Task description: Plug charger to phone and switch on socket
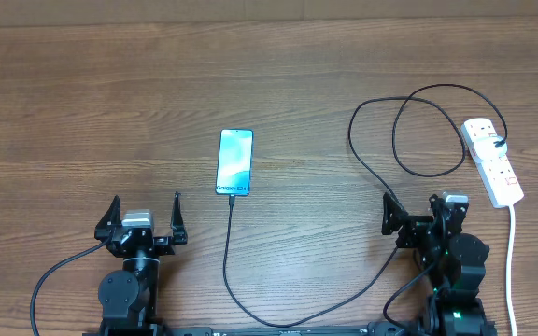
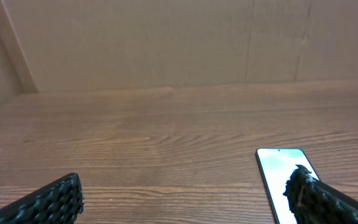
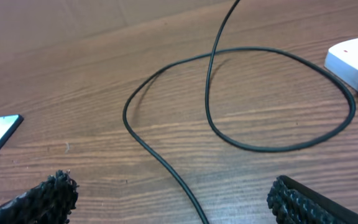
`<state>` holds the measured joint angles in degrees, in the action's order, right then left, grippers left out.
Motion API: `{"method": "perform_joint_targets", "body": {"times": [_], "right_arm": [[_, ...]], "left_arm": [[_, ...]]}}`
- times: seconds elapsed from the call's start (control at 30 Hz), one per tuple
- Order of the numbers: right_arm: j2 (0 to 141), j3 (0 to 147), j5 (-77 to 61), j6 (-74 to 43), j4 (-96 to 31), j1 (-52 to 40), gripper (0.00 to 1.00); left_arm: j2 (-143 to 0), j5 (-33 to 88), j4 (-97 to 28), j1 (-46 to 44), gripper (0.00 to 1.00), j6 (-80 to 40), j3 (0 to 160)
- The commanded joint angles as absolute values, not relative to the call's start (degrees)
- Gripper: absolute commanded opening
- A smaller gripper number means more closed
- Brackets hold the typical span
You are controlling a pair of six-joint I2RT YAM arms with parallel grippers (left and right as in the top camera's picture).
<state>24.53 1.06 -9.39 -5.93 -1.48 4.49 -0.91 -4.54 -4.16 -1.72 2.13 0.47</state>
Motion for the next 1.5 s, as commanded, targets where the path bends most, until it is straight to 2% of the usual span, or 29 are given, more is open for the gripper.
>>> {"method": "perform_joint_targets", "body": {"times": [0.0, 0.17, 0.43, 1.47], "right_arm": [[19.44, 0.43, -8.56, -4.43, -4.19, 4.45, 1.0], [11.33, 0.43, -9.47, -3.42, -4.01, 4.45, 1.0], [-0.03, 0.4, -15.7, 4.73, -3.44, 4.45, 1.0], [0.14, 0.43, -16.14, 4.58, -3.33, 4.6, 1.0]], "left_arm": [[-0.25, -4.45, -4.1, -1.19, 1.0, 3.46, 0.27], [-0.25, -4.45, -4.1, -1.19, 1.0, 3.46, 0.27], [-0.25, -4.45, -4.1, -1.19, 1.0, 3.46, 0.27], [-0.25, -4.45, -4.1, -1.19, 1.0, 3.46, 0.27]]}}
